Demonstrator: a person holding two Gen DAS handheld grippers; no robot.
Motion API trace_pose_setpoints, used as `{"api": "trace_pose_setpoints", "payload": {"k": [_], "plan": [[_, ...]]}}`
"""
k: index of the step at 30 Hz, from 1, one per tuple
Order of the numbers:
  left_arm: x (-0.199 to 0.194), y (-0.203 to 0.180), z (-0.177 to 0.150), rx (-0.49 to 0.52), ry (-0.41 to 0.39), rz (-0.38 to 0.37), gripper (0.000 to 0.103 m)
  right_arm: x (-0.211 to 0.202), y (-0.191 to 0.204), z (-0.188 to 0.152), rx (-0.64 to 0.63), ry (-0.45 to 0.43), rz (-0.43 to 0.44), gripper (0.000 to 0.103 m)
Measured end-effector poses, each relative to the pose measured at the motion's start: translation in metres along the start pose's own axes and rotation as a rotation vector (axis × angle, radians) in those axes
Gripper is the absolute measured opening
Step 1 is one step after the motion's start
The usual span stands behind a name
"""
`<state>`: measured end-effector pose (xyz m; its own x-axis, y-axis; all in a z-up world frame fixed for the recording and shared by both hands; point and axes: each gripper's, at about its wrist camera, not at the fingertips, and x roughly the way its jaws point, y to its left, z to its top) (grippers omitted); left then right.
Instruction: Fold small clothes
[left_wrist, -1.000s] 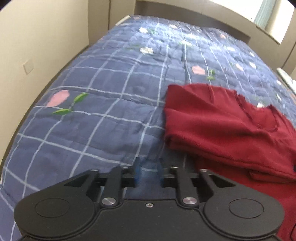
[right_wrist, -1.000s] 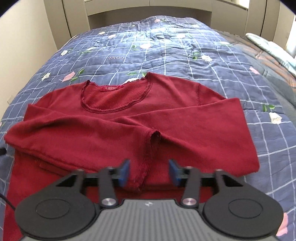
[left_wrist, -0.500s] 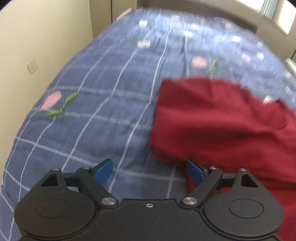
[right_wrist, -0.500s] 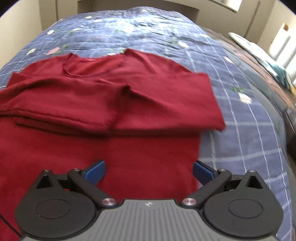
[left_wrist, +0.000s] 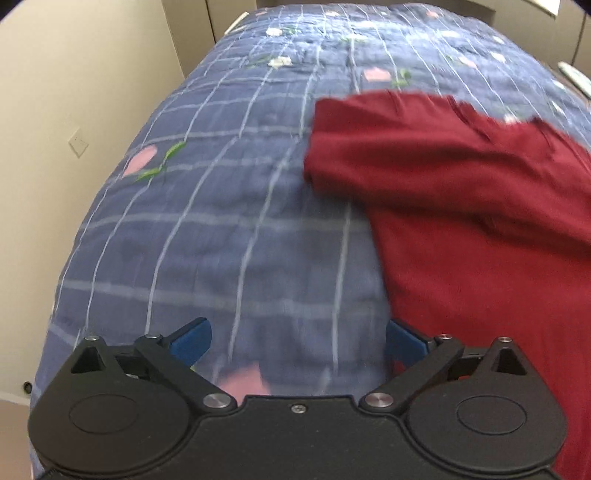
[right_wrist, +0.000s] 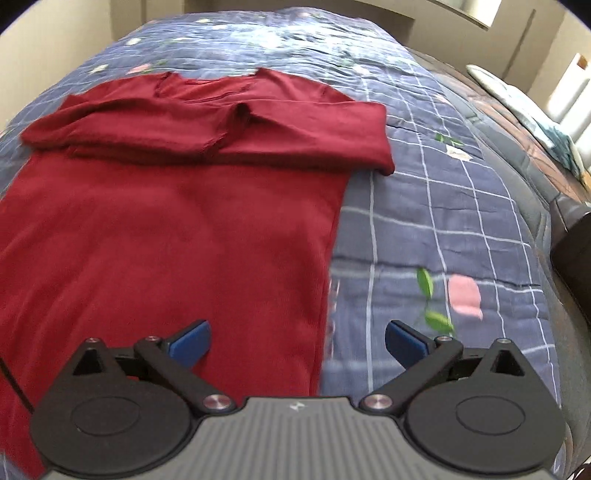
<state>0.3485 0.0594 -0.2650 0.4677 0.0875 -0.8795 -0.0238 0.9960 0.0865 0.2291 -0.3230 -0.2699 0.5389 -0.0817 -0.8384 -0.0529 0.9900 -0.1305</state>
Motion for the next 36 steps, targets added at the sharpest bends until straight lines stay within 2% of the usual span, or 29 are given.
{"api": "trace_pose_setpoints", "payload": {"k": [5, 10, 14, 17, 20, 25, 30, 33, 36], "plan": [[-0.038, -0.019, -0.039, 0.042, -0.016, 0.011, 0.101, -0.028, 0.013, -0.018, -0.137, -0.067, -0.002, 0.103], [-0.078, -0.036, -0.067, 0.070, -0.101, -0.012, 0.102, -0.056, 0.034, -0.037, -0.341, -0.145, 0.071, 0.103], [-0.096, -0.053, -0.091, 0.151, -0.111, -0.054, 0.102, -0.066, 0.048, -0.059, -0.461, -0.140, 0.140, 0.103], [-0.105, -0.064, -0.110, 0.235, -0.114, -0.058, 0.102, -0.069, 0.053, -0.074, -0.486, -0.105, 0.191, 0.102], [-0.112, -0.074, -0.129, 0.306, -0.114, -0.031, 0.102, -0.070, 0.053, -0.087, -0.493, -0.085, 0.216, 0.102], [-0.119, -0.081, -0.153, 0.350, -0.097, -0.031, 0.102, -0.069, 0.053, -0.106, -0.533, -0.085, 0.166, 0.100], [-0.124, -0.092, -0.170, 0.375, -0.071, -0.050, 0.102, -0.069, 0.052, -0.104, -0.490, -0.104, 0.152, 0.098], [-0.129, -0.097, -0.176, 0.370, -0.061, -0.089, 0.102, -0.069, 0.053, -0.100, -0.496, -0.129, 0.150, 0.091], [-0.131, -0.106, -0.180, 0.378, -0.061, -0.110, 0.102, -0.068, 0.052, -0.094, -0.502, -0.137, 0.168, 0.077]]}}
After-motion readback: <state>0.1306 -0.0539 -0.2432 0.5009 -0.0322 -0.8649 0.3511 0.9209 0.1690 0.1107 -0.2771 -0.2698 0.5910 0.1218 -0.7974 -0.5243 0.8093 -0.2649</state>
